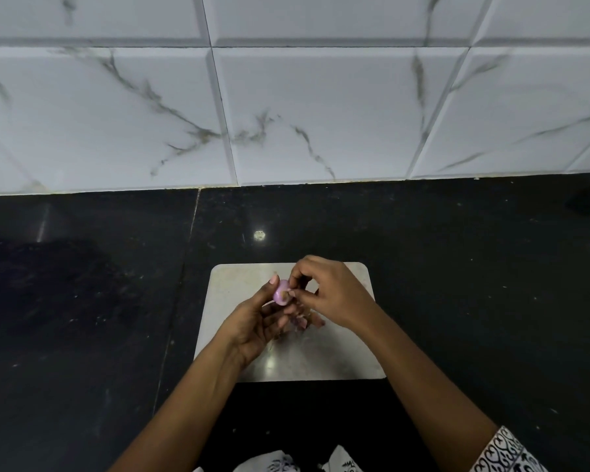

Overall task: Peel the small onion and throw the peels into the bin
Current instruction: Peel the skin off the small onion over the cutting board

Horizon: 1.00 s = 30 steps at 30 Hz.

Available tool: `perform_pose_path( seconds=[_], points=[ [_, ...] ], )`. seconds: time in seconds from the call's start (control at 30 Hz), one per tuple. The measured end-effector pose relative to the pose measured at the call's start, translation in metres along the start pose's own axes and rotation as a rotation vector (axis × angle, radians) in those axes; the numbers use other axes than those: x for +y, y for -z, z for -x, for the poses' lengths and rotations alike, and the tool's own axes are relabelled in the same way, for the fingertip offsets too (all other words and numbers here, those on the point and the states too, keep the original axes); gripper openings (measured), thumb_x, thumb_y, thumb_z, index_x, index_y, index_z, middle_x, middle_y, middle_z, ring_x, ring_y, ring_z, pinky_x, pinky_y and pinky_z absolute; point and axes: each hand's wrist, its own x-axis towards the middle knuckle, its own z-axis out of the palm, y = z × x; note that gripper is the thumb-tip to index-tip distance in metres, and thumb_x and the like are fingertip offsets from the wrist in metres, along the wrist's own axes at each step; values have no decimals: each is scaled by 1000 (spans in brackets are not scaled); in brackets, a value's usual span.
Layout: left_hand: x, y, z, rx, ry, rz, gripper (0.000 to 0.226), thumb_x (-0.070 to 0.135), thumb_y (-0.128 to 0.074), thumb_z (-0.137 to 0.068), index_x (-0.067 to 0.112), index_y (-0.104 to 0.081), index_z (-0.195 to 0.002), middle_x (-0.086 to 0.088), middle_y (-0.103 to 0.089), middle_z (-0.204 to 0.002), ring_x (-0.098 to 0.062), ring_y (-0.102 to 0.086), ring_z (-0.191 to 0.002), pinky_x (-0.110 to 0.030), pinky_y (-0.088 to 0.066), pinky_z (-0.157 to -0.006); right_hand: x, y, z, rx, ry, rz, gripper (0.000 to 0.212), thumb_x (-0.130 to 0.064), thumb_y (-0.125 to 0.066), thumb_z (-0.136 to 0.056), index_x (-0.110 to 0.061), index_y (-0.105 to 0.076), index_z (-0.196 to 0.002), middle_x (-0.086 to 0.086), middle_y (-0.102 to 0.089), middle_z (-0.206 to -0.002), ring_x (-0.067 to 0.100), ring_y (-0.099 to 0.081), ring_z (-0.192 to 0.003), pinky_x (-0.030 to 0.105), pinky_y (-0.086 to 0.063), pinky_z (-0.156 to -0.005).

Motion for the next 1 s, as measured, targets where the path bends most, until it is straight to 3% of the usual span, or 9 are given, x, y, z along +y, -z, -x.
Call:
perform_pose_path(
  seconds=[0.17,0.27,0.37,0.53,0.63,0.7,0.8,0.87,1.0],
  points=[
    [-6,-1,-5,67,25,81,28,36,-70,-79,12,-77,-65,-9,-70,-67,-12,-64,-48,-18,-55,-49,-7,-16,12,159,247,336,4,-20,-52,-82,-17,-54,-83,0,-60,-69,14,-53,-58,13,-31,-53],
    [-8,2,-10,116,37,106,32,40,-71,-78,8,-71,-82,-8,-70,-68,-13,-64,-49,-20,-54,-48,-6,-19,18,99,321,314,6,-19,-53,-82,-17,-52,-87,2,-60,-66,15,-52,-57,19,-36,-48],
    [-6,7,-13,104,47,106,37,43,-68,-79,7,-68,-90,-7,-71,-65,-12,-65,-49,-20,-55,-50,1,-11,24,47,133,86,10,-14,-65,-79,-16,-62,-88,1,-64,-76,13,-58,-66,28,-51,-57],
    [-4,11,-15,60,65,244,37,37,-66,-82,1,-66,-95,-14,-74,-75,-15,-71,-56,-26,-56,-64,12,-8,26,210,-75,5,16,-4,-65,-82,-14,-71,-94,-1,-67,-90,6,-63,-81,20,-54,-73],
    [-3,13,-14,18,100,336,36,31,-65,-84,-4,-67,-93,-20,-73,-79,-17,-71,-55,-22,-58,-55,15,-10,24,11,-201,116,26,-2,-59,-86,-17,-71,-103,-2,-64,-108,10,-60,-99,17,-46,-87],
    [-3,15,-15,-17,119,357,34,27,-66,-80,-6,-69,-88,-22,-73,-82,-20,-72,-58,-23,-56,-61,15,-11,23,-116,-226,167,31,-2,-55,-87,-19,-70,-108,-2,-62,-118,12,-58,-107,22,-45,-94],
    [-4,15,-13,-67,123,349,31,22,-65,-77,-7,-73,-83,-23,-73,-87,-24,-72,-63,-26,-54,-67,11,-10,23,-16,-269,135,24,-9,-59,-86,-21,-71,-104,-3,-65,-107,10,-61,-92,26,-49,-85],
    [-5,15,-12,-95,107,355,30,20,-61,-83,-7,-68,-95,-25,-72,-91,-27,-73,-68,-29,-57,-65,11,-9,23,42,-294,121,18,-14,-63,-85,-23,-71,-98,-6,-63,-99,5,-57,-76,21,-47,-75],
    [-6,13,-11,-159,98,353,35,16,-60,-77,-7,-66,-102,-26,-70,-100,-31,-73,-78,-33,-57,-70,9,-9,23,95,-311,22,16,-18,-65,-83,-27,-67,-97,-12,-56,-98,4,-58,-76,19,-46,-71]
  ],
)
